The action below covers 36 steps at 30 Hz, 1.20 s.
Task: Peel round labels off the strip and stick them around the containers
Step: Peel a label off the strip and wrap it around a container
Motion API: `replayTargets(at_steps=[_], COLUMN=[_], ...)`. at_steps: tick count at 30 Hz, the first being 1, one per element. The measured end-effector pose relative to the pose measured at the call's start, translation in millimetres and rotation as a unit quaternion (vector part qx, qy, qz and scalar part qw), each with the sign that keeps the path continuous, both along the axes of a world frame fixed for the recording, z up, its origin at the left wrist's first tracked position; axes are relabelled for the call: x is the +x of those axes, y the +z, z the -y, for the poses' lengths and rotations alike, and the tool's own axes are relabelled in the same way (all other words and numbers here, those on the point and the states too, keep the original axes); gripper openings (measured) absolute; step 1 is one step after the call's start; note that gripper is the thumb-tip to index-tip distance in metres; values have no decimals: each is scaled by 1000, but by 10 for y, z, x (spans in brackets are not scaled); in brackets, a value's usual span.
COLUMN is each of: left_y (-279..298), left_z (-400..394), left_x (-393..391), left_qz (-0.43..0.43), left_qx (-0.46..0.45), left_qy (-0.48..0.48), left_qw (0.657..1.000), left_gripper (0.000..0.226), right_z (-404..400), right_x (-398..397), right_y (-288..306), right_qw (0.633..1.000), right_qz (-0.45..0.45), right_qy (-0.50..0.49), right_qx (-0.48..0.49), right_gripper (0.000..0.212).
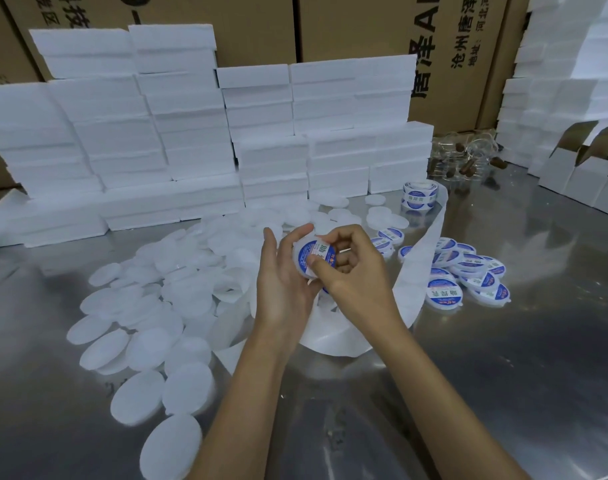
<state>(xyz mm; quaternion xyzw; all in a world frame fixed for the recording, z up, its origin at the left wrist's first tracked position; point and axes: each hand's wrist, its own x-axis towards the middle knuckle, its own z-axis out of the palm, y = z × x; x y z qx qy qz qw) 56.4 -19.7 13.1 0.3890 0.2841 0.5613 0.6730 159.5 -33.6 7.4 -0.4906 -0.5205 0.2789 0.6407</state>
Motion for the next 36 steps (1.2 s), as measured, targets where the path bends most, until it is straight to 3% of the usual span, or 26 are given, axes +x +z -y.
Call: replayTargets(at_steps=[10,20,29,34,36], left_y=[7,2,6,-11,-16], left_z=[26,42,59,43,47], left_x=[74,90,83,43,43], left_qz=[-40,14,108,135,137], left_qx=[15,-7,-73,-71,-65], left_qy=[5,-1,-41,-54,-62], left_qw=[999,1000,991,987,986], left_gripper=[58,60,65,61,59], right_z=[39,114,121,87,84], right_x=[26,-11,-30,3,15], right_y=[-19,-103,-165,-188,-215], right_qw=[1000,974,955,960,951], right_qz=[4,180,235,209,227], right_qy=[-10,-133,-175,-188,-208], right_qx=[-11,25,41,-5,-16], right_gripper=[27,25,45,76,72])
